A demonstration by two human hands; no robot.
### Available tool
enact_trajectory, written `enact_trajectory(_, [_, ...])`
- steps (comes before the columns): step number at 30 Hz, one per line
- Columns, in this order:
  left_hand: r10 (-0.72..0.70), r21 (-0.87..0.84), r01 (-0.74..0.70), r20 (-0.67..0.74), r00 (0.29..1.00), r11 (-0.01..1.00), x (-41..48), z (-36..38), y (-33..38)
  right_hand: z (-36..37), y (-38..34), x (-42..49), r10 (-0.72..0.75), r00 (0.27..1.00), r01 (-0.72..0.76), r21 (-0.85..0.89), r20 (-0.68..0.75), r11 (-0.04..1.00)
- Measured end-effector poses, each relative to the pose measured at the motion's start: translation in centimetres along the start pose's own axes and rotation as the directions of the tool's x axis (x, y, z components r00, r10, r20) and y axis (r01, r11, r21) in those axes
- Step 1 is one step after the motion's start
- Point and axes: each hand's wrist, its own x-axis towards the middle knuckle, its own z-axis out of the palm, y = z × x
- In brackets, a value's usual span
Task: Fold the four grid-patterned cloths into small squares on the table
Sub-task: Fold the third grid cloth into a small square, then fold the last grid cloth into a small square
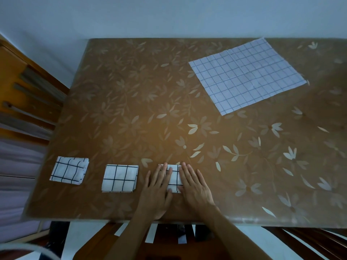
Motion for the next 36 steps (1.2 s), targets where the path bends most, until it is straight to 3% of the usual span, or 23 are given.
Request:
enact_trajectory(8, [-0.068, 0.003, 0.068, 0.099, 0.993, 0.998, 0.9, -3.5, 2.0, -4.4, 0.2, -1.4, 0.040, 0.995, -0.048, 0.092, 0.095, 0.995])
enact_trajectory(12, [-0.005, -0.025, 0.007, 0.057, 0.998, 1.000, 1.9, -6.0, 2.9, -7.6, 1.1, -2.0, 0.127, 0.991, -0.118, 0.184, -0.035, 0.976])
enact_trajectory(17, [0.059, -0.095, -0.055, 0.036, 0.998, 0.994, 3.4, -9.1, 4.6, -11.8, 3.6, -2.7, 0.325, 0.945, -0.320, 0.281, 0.030, 0.905])
enact_trajectory(22, [0.128, -0.088, -0.126, 0.011, 0.992, 0.988, 6.0, -12.3, 7.1, -16.4, 6.7, -3.4, 0.353, 0.935, -0.319, 0.363, -0.028, 0.876])
enact_trajectory(36, [0.106, -0.170, -0.117, -0.070, 0.992, 0.978, 17.2, -14.7, 17.2, -21.7, 19.4, -3.6, 0.435, 0.895, -0.433, 0.422, 0.097, 0.797])
